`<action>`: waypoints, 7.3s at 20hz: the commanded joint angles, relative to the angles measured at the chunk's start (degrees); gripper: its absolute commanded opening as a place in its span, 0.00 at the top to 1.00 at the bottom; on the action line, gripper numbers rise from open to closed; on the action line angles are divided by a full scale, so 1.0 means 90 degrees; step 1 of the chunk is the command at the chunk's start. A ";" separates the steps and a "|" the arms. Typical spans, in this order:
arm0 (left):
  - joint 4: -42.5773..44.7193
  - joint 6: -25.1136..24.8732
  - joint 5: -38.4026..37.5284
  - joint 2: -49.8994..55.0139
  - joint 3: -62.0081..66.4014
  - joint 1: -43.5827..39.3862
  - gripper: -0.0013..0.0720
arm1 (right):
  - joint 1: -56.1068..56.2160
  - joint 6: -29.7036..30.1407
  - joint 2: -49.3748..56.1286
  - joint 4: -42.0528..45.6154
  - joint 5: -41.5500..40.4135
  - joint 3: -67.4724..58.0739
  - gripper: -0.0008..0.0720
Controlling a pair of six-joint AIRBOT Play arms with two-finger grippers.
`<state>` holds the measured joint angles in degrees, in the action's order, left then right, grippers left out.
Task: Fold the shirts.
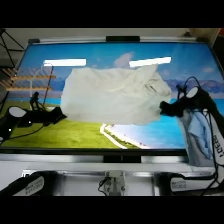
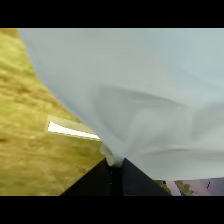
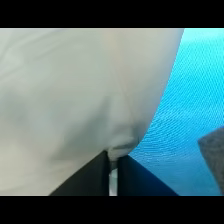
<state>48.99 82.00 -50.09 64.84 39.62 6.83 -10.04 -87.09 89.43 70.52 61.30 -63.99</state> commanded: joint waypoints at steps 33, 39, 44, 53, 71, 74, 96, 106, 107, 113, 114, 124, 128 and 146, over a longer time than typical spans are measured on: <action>0.2497 0.0522 -0.1931 -0.1625 0.7366 0.0005 0.94 | -0.0002 0.0816 -0.4568 0.1226 -0.0291 -0.4024 0.90; 0.2511 0.0272 -0.2004 0.1416 0.7368 -0.0007 0.94 | 0.0017 0.0821 -0.1426 0.0794 0.0248 -0.4024 0.90; 0.2506 0.0304 -0.1336 0.3461 0.7376 -0.0007 0.94 | 0.0629 0.0576 0.0906 0.0993 -0.0801 -0.4027 0.90; 0.2159 0.0214 -0.0969 0.4524 0.7376 -0.0005 0.94 | 0.0835 -0.0585 0.2098 0.1035 -0.1749 -0.4029 0.90; 0.3213 0.0187 -0.4267 0.3891 0.5455 -0.0010 0.94 | 0.1207 -0.0296 0.1280 0.1503 0.2305 -0.2868 0.89; 0.3050 0.0325 -0.4192 0.3883 0.5654 0.0000 0.18 | 0.1202 -0.0172 0.1132 0.1219 0.2402 -0.3079 0.25; 0.1447 -0.0537 -0.3055 -0.0136 -0.0877 0.0724 0.10 | 0.0508 -0.0012 -0.1212 0.1824 0.3832 -0.2565 0.25; 0.0663 -0.0187 -0.1773 -0.0151 -0.1668 0.0138 0.94 | 0.0508 -0.0012 -0.1700 0.1834 0.3305 -0.0991 0.21; 0.0673 -0.0216 -0.1773 -0.0197 -0.1668 0.0146 0.94 | 0.0508 0.0085 -0.1914 0.1678 0.3038 -0.0379 0.10; 0.0690 -0.0338 -0.1851 -0.0857 -0.1481 0.0165 0.94 | 0.0508 0.0670 -0.2416 0.0491 0.1256 0.2516 0.10; 0.0690 -0.0291 -0.1872 -0.0933 -0.1445 0.0165 0.94 | 0.0508 0.0736 -0.2351 0.0168 0.0933 0.2686 0.10; 0.0692 -0.0267 -0.2057 -0.0967 -0.1268 0.0165 0.94 | 0.1450 0.1044 -0.1865 0.0041 0.0576 0.2732 0.89; 0.0697 -0.0644 -0.2103 -0.0969 -0.0100 0.0165 0.94 | 0.1452 0.1035 -0.2701 0.0493 0.0814 0.1821 0.90; -0.0022 0.0605 -0.0954 0.4294 0.6016 -0.0112 0.00 | 0.1676 -0.0372 0.1273 -0.0325 -0.2011 -0.2276 0.11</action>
<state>52.47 87.07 -58.33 98.13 90.43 6.28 5.30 -91.15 97.17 69.65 40.03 -82.48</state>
